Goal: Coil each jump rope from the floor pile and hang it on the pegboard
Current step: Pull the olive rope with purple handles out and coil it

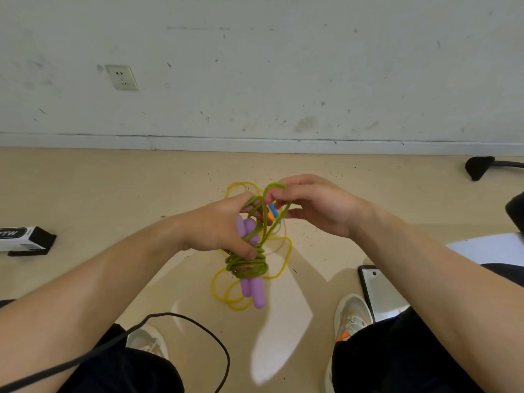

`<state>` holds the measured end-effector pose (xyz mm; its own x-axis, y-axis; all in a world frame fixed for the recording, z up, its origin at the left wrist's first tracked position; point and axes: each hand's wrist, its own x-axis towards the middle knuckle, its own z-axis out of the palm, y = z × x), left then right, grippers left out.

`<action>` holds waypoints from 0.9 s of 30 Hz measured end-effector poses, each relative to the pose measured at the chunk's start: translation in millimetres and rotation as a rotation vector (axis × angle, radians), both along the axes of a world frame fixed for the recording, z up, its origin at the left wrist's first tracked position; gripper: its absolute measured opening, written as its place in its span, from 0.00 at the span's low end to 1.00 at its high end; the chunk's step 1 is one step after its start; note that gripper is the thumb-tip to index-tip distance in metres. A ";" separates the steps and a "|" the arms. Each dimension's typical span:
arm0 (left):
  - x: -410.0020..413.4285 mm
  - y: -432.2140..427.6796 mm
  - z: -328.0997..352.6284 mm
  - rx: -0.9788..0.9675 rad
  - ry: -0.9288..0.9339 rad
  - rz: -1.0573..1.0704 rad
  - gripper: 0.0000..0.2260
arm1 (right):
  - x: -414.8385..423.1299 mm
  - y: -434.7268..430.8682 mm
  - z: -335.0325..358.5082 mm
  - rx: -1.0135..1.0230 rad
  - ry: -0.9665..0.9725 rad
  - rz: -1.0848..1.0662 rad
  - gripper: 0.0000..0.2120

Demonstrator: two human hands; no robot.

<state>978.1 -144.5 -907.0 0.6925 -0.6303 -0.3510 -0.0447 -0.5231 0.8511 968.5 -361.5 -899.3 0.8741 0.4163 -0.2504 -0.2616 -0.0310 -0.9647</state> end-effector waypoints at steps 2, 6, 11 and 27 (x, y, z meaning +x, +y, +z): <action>0.5 0.4 2.9 -0.052 0.018 0.017 0.28 | 1.1 0.3 -3.2 0.135 0.026 -0.073 0.13; 1.3 1.9 4.2 -0.115 0.019 0.058 0.28 | 1.5 -1.6 -1.9 0.323 0.120 -0.071 0.18; -2.3 -1.5 5.6 -0.139 0.027 0.148 0.26 | 5.1 -4.0 -5.1 0.261 0.063 -0.089 0.14; -8.5 -16.0 5.0 -0.107 -0.139 0.309 0.26 | 6.5 23.5 -14.6 -0.041 0.088 -0.226 0.18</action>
